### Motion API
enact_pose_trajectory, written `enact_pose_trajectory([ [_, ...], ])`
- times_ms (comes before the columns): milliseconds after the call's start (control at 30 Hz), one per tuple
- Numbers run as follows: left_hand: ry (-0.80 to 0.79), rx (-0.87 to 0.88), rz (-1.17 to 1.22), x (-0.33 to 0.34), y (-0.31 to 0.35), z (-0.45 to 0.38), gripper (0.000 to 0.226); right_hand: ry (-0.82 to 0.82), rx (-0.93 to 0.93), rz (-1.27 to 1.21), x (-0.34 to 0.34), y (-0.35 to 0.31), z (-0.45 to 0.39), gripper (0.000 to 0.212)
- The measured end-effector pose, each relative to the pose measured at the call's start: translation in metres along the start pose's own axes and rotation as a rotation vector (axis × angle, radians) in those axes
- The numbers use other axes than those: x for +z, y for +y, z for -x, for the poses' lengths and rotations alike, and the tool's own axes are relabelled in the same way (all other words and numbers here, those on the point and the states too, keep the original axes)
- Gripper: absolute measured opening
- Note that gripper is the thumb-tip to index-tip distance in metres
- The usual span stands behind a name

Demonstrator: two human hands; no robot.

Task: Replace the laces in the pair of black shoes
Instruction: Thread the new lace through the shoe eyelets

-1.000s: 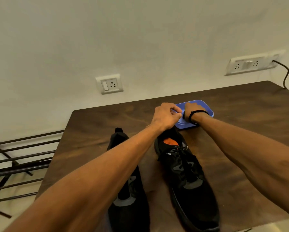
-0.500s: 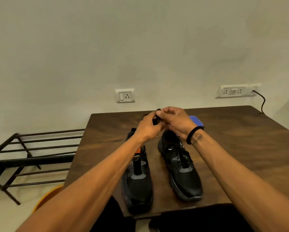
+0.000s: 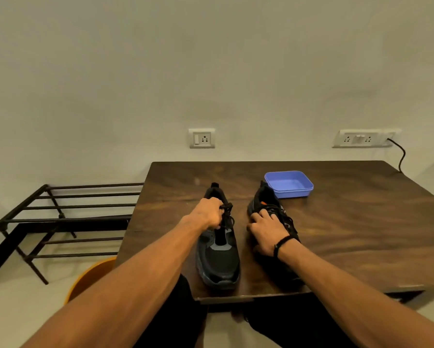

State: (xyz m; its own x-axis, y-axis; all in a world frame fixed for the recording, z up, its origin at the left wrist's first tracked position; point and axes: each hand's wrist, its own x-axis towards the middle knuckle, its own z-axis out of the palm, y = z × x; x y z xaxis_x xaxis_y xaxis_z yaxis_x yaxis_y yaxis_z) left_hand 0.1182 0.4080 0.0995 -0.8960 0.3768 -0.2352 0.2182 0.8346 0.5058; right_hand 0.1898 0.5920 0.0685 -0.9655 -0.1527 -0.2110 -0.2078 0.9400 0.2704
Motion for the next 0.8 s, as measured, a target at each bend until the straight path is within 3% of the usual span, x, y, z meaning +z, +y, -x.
enact_pose_trajectory([
  [133, -0.048, 0.020, -0.175, -0.004, -0.004, 0.001, 0.017, -0.097, 0.059, 0.037, 0.004, 0.012, -0.010, 0.055],
  [200, -0.091, 0.011, -0.152, -0.009, -0.011, 0.006, 0.023, -0.121, 0.081, -0.046, 0.004, 0.020, -0.012, 0.058],
  [267, -0.095, 0.012, -0.045, -0.014, -0.019, 0.011, 0.022, -0.084, 0.131, -0.353, -0.003, 0.024, -0.010, 0.053],
  [400, 0.054, 0.080, 0.235, -0.031, -0.018, 0.025, 0.035, 0.121, 0.034, -1.325, -0.048, 0.002, 0.002, 0.044],
  [500, 0.032, 0.080, 0.575, -0.040, -0.006, 0.036, 0.063, 0.249, -0.027, -1.535, -0.069, -0.014, 0.001, 0.044],
  [600, 0.031, 0.036, 0.784, -0.046, -0.003, 0.037, 0.054, 0.288, -0.007, -1.564, -0.074, -0.014, -0.005, 0.022],
  [700, 0.237, -0.019, 0.927, -0.052, -0.007, 0.033, 0.044, 0.289, 0.047, -1.551, -0.074, -0.010, -0.006, 0.009],
  [800, 0.582, -0.142, 1.017, -0.058, -0.023, 0.026, 0.044, 0.399, 0.372, -1.880, -0.072, 0.002, -0.011, 0.013],
])
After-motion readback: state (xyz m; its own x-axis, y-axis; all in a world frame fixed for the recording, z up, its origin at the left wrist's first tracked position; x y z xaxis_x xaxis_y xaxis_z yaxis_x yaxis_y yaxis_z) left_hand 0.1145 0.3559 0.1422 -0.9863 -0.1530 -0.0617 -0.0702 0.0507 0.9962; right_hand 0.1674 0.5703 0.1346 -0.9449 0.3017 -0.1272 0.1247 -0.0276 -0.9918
